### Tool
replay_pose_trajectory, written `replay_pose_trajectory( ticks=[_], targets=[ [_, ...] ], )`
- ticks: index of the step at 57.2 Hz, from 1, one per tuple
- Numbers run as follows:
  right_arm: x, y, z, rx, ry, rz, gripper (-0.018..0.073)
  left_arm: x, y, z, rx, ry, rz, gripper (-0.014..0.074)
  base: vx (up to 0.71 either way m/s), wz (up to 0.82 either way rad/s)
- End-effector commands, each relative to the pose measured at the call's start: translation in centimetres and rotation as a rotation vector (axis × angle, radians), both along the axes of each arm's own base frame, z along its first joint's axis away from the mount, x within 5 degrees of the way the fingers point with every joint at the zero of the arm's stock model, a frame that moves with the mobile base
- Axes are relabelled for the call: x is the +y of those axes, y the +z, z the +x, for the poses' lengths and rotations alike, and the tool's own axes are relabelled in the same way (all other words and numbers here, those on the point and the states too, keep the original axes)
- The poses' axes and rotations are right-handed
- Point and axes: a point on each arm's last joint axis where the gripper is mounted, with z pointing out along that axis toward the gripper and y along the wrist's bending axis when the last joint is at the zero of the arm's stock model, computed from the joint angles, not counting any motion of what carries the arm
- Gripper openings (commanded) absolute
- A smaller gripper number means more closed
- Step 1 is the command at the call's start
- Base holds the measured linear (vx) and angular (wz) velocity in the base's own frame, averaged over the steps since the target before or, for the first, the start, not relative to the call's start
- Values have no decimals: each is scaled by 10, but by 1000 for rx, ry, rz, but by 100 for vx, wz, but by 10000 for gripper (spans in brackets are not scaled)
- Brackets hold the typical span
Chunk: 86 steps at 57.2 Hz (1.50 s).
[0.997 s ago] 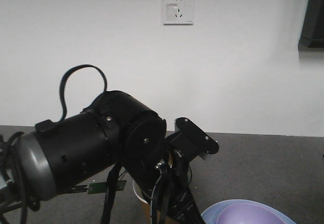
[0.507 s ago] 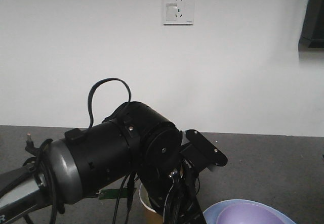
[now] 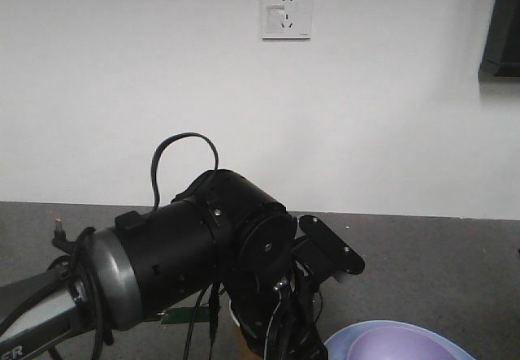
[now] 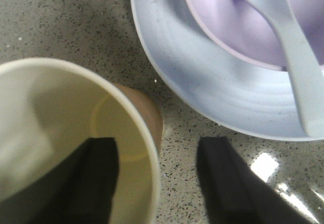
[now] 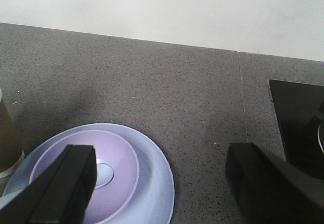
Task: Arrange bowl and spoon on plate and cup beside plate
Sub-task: 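Carry the paper cup with the left gripper beside the plate and set it down, then open the left gripper and withdraw it from the cup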
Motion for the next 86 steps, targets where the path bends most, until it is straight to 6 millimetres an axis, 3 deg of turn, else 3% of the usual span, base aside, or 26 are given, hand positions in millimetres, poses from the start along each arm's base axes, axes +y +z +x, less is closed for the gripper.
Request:
replay_pose_trajectory(
  ticks=[1,20,32,39,49,50,52,59,76,86],
  targets=[
    [0,15,3,-98,0,2,585,9,38,-6,-97,-3,-83,542,0,0],
    [0,15,3,-98,0,2,585,22,66,-16,-146,-3,-136,541,0,0],
    [0,15,3,-99,2,-12,559,40,99,-31,-201,3,-209,490,0,0],
    [0,15,3,-98,13,-38,434,56,127,-44,-260,5,-284,348,0,0],
    [0,11,1,-60,46,-108,28,78,161,-63,-357,-2,-394,-11,0,0],
    [0,11,1,-56,47,-111,-19,80,163,-64,-366,-6,-402,-10,0,0],
    [0,11,1,-52,47,-111,-15,83,167,-67,-386,-11,-421,-9,0,0],
    [0,10,-1,-51,52,-122,-13,92,166,-75,-427,-22,-467,-7,0,0],
    [0,-29,-26,-178,73,-137,-9,109,106,-98,-441,-27,-641,-6,0,0],
    [-1,-40,-37,-231,67,-139,-8,117,90,-106,-429,-12,-682,-6,0,0]
  ],
)
